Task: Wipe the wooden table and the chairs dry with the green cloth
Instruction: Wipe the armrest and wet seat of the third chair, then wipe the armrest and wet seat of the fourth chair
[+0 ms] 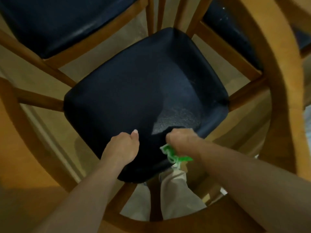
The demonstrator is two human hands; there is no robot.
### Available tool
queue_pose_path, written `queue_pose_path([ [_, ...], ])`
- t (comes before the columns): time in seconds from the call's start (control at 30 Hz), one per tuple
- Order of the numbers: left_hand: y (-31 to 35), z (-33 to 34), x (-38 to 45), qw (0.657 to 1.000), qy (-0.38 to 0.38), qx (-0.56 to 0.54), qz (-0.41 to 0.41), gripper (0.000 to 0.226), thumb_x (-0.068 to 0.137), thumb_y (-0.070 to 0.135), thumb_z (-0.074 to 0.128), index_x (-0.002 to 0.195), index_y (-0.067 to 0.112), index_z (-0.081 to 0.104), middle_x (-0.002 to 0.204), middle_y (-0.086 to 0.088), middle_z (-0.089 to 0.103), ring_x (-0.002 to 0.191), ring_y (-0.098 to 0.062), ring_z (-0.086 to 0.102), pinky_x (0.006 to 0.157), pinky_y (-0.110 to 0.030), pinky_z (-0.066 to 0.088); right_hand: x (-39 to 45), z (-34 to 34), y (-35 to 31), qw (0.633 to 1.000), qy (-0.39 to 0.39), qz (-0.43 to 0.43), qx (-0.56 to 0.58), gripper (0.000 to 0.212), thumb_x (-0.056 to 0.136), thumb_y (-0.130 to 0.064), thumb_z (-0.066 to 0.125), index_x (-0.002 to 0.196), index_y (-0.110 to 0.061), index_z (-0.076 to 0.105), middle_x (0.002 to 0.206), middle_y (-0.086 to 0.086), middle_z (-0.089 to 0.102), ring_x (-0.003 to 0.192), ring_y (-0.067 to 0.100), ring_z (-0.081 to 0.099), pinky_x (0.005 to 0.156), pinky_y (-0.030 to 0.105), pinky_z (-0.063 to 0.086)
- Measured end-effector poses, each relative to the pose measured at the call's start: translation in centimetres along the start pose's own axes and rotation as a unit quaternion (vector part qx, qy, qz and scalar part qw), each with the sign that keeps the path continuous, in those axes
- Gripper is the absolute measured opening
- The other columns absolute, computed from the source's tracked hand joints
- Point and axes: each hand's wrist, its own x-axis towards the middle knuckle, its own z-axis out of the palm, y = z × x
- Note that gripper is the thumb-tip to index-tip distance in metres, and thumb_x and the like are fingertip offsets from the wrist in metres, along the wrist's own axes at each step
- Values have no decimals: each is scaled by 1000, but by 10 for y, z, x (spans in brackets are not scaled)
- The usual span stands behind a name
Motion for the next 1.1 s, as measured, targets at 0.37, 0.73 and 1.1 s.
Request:
queue_pose_path([
  [0.37, 19, -18, -46, 996, -61, -47, 37, 48, 98, 50, 32, 85, 18, 66, 85, 0, 64, 75, -12, 59, 59, -26, 41, -69, -35, 42, 839, 169, 337, 393, 10, 85, -8, 57, 93, -11, 51, 103, 14, 61, 88, 29, 57, 69, 32, 43],
  [0.73, 82, -117, -148, 911, -122, -355, 171, 17, 86, 40, 65, 100, 31, 66, 95, 6, 70, 83, -6, 68, 71, -25, 54, -211, -108, -46, 467, 184, 39, 864, 34, 89, 7, 54, 115, -13, 64, 109, 10, 71, 102, 24, 68, 77, 32, 56],
  [1.1, 135, -110, -206, 954, 123, -132, 238, 24, 70, 50, 74, 80, 37, 57, 73, 14, 61, 68, 7, 57, 53, -11, 40, -274, -135, 10, 415, 91, -68, 902, 41, 93, -40, 48, 117, -16, 69, 124, 14, 65, 116, 28, 61, 93, 42, 51],
])
